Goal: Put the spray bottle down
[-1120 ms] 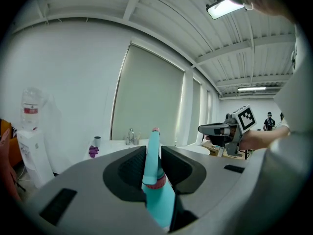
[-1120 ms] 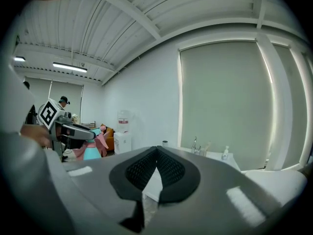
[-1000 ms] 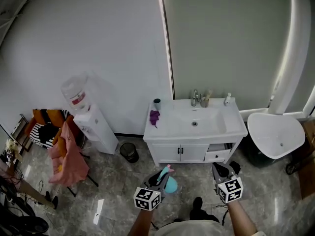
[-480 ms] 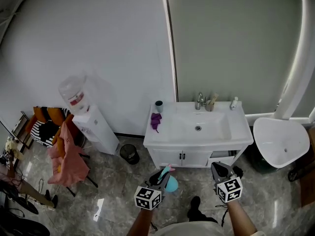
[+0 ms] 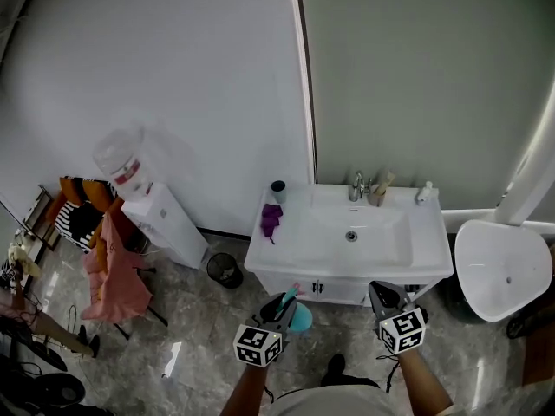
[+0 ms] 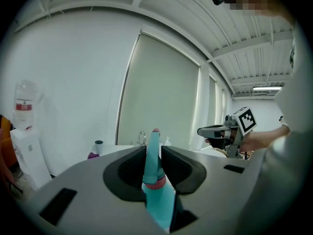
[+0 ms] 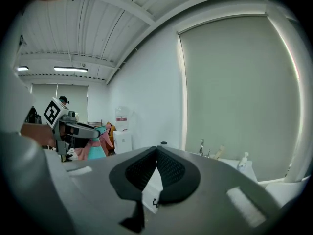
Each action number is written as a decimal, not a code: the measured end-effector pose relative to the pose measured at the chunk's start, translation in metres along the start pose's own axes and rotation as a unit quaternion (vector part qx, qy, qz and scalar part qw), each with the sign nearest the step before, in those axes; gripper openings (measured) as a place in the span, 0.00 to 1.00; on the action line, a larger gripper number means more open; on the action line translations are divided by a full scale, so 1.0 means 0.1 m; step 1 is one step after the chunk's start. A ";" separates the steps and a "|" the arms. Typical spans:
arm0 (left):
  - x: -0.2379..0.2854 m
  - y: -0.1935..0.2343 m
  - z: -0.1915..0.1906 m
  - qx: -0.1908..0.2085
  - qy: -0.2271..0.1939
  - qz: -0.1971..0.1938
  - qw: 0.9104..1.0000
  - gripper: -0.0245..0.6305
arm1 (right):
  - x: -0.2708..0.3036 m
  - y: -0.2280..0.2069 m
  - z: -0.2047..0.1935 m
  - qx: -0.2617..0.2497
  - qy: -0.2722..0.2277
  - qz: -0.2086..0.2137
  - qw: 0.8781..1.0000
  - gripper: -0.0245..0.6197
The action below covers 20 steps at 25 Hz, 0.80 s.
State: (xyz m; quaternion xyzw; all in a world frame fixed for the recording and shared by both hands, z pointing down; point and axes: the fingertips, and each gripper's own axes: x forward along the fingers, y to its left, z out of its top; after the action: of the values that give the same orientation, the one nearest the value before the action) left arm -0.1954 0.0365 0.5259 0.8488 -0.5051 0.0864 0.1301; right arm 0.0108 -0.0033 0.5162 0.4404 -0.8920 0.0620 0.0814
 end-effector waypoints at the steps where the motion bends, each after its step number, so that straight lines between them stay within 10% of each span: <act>1: 0.10 0.02 0.03 -0.001 -0.001 0.004 1.000 0.19 | 0.07 -0.10 0.01 0.000 0.001 0.003 1.000 0.05; 20: 1.18 0.14 0.34 -0.017 -0.006 0.041 0.999 0.19 | 0.69 -1.23 -0.10 0.035 0.004 0.013 0.999 0.05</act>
State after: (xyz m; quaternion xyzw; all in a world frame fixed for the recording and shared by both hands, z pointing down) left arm -0.1512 -0.0786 0.5280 0.8254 -0.5419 0.0781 0.1374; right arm 0.0682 -0.1295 0.5446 0.4306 -0.8947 0.0960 0.0692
